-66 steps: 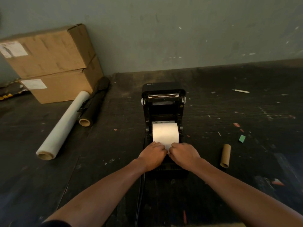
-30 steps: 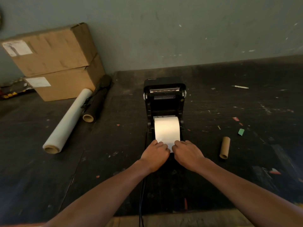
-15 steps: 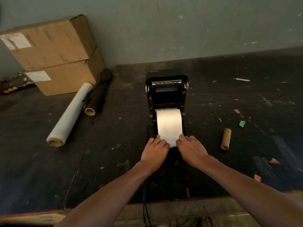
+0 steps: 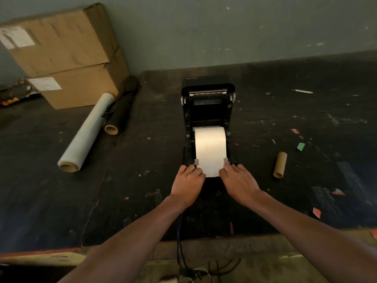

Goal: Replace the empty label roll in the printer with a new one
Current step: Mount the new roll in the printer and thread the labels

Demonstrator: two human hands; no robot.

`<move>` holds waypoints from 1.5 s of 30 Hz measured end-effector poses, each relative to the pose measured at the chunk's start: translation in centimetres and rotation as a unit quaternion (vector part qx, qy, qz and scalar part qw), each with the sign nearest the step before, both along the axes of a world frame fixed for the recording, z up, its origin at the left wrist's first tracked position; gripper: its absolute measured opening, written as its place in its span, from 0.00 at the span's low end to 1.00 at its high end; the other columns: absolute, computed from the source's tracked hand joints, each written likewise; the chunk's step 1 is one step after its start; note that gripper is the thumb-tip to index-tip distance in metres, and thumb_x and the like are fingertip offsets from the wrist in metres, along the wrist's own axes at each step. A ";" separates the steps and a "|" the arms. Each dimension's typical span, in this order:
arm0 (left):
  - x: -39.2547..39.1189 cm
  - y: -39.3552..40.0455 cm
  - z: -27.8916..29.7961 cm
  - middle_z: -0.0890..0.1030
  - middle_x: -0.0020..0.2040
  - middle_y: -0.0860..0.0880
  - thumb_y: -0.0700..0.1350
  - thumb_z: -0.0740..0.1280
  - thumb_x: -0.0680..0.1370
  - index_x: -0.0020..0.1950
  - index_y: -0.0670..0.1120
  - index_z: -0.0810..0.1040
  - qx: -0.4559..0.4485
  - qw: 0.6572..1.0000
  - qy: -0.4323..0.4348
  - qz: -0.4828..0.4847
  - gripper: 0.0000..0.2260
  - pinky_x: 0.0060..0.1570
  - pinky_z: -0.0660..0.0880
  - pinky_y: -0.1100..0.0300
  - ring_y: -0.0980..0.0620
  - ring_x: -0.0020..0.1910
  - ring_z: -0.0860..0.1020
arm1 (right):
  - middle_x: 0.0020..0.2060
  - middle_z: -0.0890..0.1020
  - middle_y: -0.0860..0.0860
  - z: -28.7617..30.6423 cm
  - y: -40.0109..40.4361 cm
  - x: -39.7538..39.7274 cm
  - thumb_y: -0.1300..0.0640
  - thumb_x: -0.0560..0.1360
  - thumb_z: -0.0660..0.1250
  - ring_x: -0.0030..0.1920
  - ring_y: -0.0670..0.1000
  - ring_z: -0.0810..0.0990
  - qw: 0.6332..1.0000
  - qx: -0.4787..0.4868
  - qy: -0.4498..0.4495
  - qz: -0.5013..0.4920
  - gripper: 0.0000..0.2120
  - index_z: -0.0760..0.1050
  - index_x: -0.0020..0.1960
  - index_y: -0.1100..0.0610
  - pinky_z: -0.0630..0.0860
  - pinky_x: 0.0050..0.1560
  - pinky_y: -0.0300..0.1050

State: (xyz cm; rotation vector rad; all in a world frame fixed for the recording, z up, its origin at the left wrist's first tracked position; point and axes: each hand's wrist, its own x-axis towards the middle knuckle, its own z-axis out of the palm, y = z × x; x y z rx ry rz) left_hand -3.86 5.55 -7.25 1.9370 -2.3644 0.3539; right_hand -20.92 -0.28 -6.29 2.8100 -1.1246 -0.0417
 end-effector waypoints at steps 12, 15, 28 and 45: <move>-1.1 1.2 0.1 0.81 0.38 0.50 0.39 0.74 0.67 0.39 0.47 0.83 0.043 0.999 -0.017 0.004 0.05 0.42 0.73 0.56 0.49 0.38 0.81 | 0.58 0.75 0.57 0.0 0.7 -0.8 0.59 0.76 0.62 0.56 0.55 0.77 1.000 0.005 -0.012 0.020 0.14 0.72 0.60 0.59 0.69 0.58 0.49; -1.5 1.7 0.3 0.81 0.50 0.47 0.37 0.64 0.76 0.51 0.45 0.82 0.064 0.997 -0.023 0.026 0.09 0.54 0.70 0.54 0.46 0.51 0.80 | 0.59 0.75 0.57 0.1 1.1 -0.8 0.58 0.76 0.63 0.58 0.55 0.75 1.000 0.004 -0.011 0.021 0.15 0.72 0.61 0.59 0.69 0.60 0.49; -2.3 3.4 1.0 0.78 0.54 0.45 0.38 0.63 0.78 0.56 0.43 0.79 0.111 0.992 0.021 0.049 0.08 0.46 0.77 0.53 0.44 0.49 0.81 | 0.60 0.74 0.56 -0.2 2.8 -1.5 0.59 0.76 0.62 0.60 0.54 0.73 0.999 0.012 -0.009 0.029 0.15 0.72 0.63 0.58 0.66 0.64 0.50; -2.5 4.3 0.2 0.80 0.53 0.46 0.40 0.66 0.78 0.54 0.43 0.81 0.114 0.991 0.067 0.037 0.07 0.48 0.79 0.54 0.47 0.48 0.81 | 0.58 0.75 0.55 0.2 4.0 -2.4 0.60 0.75 0.63 0.59 0.54 0.74 0.998 0.039 0.008 0.043 0.13 0.73 0.60 0.58 0.62 0.67 0.53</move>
